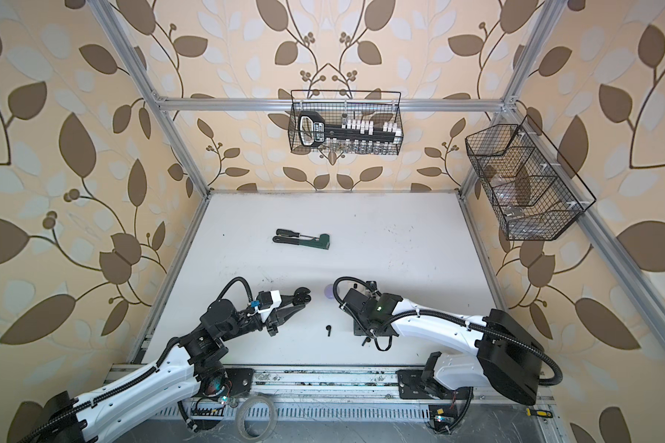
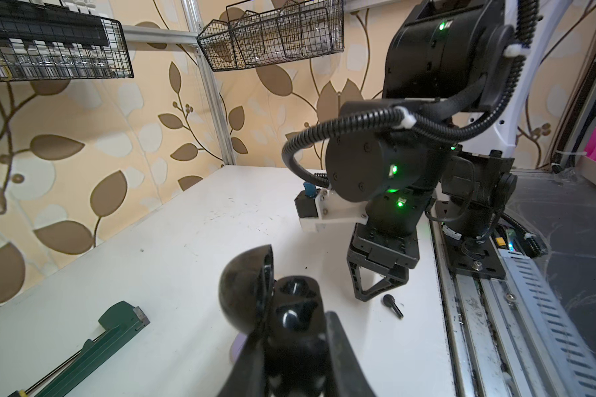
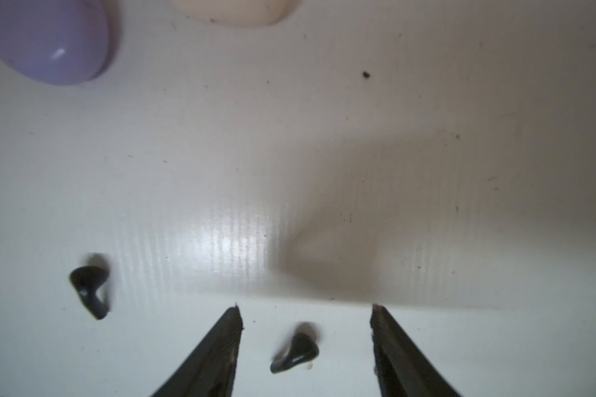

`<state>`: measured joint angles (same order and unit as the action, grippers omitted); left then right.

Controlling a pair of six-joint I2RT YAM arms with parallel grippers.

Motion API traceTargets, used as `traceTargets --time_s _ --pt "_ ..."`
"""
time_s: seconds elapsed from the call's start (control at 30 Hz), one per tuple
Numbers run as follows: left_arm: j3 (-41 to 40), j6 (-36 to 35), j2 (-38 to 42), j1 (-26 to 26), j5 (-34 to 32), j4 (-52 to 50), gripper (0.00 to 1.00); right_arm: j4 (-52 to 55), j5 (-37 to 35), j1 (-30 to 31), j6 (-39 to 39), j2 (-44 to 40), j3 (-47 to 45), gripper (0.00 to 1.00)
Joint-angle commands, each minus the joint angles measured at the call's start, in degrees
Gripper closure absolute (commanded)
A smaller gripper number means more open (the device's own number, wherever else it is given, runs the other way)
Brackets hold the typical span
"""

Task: Insert wireless bluetooth earbuds into charging case
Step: Pick up the wireless bluetooth earbud from the bottom-center of the table.

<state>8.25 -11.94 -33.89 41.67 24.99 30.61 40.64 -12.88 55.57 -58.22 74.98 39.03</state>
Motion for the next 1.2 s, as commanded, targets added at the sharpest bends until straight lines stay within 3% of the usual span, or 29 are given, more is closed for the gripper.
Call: traceTargets --time_s 0.0,0.33,0.47,0.73,1.17 --pt "-0.6 -0.7 1.4 0.3 0.2 1.7 1.00 1.8 1.7 1.0 -4.1 0.6 -2.3 0.39" --pt "-0.8 -0.5 2.1 0.4 0.3 1.6 1.00 1.4 2.6 4.4 -6.3 3.3 -3.1 0.41" --pt "-0.7 -0.5 2.1 0.3 0.2 1.6 1.00 1.4 2.8 4.6 -6.4 3.2 -3.4 0.50" --pt "-0.7 -0.6 2.0 0.3 0.2 1.5 1.00 0.9 2.9 4.7 -6.2 4.0 -3.7 0.54" --pt "-0.6 -0.6 2.2 0.3 0.6 1.0 1.00 -0.6 3.4 4.9 -8.1 2.4 -6.8 0.73"
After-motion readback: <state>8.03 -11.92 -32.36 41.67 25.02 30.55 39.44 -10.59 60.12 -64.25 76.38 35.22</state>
